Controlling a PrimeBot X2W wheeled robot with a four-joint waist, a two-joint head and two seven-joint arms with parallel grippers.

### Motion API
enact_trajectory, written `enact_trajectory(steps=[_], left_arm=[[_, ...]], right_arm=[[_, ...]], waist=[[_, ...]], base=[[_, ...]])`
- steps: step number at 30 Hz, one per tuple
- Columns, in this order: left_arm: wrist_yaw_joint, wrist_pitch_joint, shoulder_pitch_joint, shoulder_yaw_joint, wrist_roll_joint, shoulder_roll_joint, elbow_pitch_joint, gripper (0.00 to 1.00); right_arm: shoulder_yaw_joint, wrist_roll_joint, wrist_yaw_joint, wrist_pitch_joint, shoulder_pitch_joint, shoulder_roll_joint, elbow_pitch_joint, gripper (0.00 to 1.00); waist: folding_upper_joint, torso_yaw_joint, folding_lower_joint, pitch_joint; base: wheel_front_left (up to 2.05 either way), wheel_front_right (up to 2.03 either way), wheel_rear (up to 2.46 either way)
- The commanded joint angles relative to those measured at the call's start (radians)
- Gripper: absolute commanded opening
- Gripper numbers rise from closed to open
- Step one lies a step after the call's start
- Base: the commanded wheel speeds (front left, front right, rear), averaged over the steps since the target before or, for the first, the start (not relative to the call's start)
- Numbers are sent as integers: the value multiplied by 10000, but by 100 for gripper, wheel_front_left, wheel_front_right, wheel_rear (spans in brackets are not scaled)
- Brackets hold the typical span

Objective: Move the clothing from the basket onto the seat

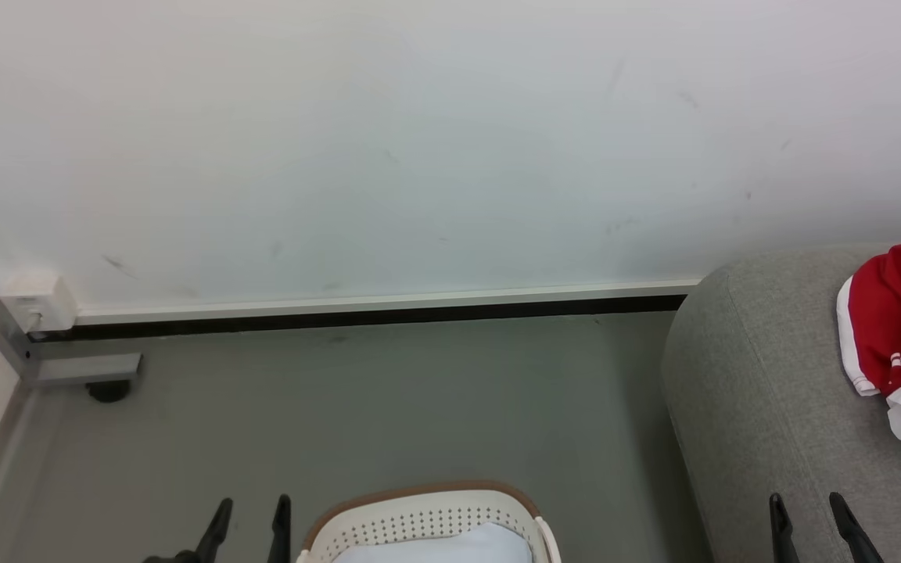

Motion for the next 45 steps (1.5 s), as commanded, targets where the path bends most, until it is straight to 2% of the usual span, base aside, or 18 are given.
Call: enact_trajectory(steps=[1,9,15,38,39,42,45], left_arm=[[-30,-4,125,41,155,-14,30,100],[-584,-4,197,560,664,-382,263,100],[-835,-5,47,876,951,-586,410,100],[-1227,-5,-51,1301,1318,-919,838,100],[-1216,1,14,1285,1208,-947,848,0],[-1216,21,154,1261,1174,-1009,1103,0],[-1231,252,-3,1421,607,-1006,1153,0]], right_arm=[[5,77,-22,-2,84,-14,20,100],[203,142,-22,-2,-208,13,314,100],[295,202,-22,-2,-238,14,445,100],[411,60,-22,-2,-483,14,716,100],[416,167,0,-1,-391,19,689,0],[426,196,0,10,-229,50,904,0],[348,780,-1,191,-337,48,908,0]], waist=[[0,26,1,-27],[0,96,1,-83],[0,68,1,-74],[0,230,1,-129],[0,231,1,-128],[0,232,1,-127],[0,240,1,-107]], base=[[0,0,0],[0,0,0],[0,0,0],[0,0,0],[0,0,0],[0,0,0],[0,0,0]])
